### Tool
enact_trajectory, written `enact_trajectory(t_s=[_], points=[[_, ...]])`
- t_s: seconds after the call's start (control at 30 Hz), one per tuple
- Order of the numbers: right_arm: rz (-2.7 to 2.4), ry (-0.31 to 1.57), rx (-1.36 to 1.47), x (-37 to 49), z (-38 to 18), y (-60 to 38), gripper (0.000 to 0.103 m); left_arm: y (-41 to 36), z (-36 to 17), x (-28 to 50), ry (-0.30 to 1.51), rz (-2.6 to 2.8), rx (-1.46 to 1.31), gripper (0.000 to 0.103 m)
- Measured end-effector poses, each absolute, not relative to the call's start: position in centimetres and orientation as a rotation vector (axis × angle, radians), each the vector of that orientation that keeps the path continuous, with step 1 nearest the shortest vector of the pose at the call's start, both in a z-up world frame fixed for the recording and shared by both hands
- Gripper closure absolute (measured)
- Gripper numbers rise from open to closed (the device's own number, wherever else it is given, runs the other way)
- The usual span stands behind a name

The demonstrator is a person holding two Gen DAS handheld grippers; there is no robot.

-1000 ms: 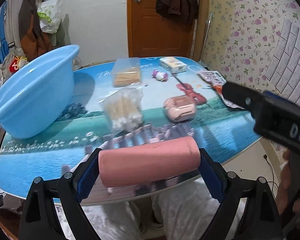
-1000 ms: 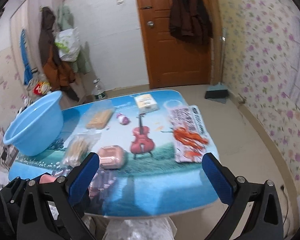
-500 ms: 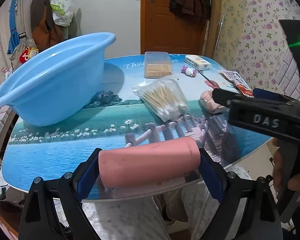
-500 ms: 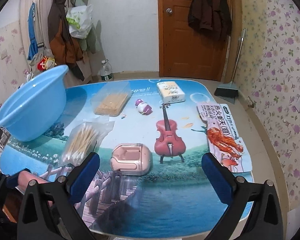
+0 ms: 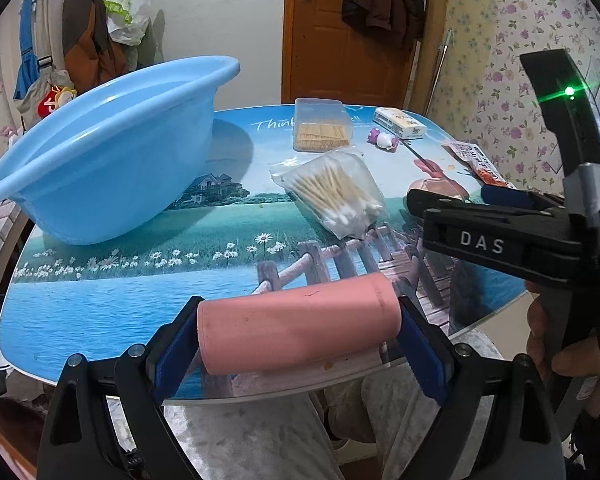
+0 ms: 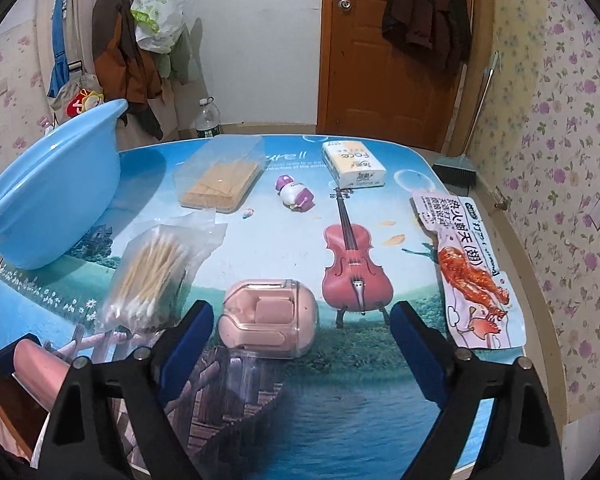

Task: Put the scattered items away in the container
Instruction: 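Grasp the pink plastic case with the right tool while the left tool holds the pink roll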

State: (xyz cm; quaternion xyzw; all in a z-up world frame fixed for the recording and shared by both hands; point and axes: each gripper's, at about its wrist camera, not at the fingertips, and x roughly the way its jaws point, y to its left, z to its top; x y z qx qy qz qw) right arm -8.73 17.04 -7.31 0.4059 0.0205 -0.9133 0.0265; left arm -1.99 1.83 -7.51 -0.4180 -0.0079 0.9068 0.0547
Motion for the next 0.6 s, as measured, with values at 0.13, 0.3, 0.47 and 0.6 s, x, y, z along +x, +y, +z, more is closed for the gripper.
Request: enact_trajectory(t_s=[0.13, 0.3, 0.47, 0.6], points=[[-2.79, 0.043, 1.285, -9.0, -7.9, 16.9, 0.026, 1.7, -7.5, -2.0, -0.027, 2.756, -1.27, 0.012], [-2.78, 0.038, 1.26, -8.6, -7.9, 16.8, 0.042, 1.7, -7.5, -1.9, -0.021, 2.76, -1.267, 0.012], [-2.772, 0.033, 1.236, -8.3, -7.8, 17.2, 0.052, 1.7, -7.5, -1.9, -0.034, 2.76, -1.271, 0.011], [-2.771, 0.046, 1.228, -7.5, -7.7, 17.5, 0.052, 1.8, -7.5, -1.9, -0.027, 2.77, -1.264, 0.011]])
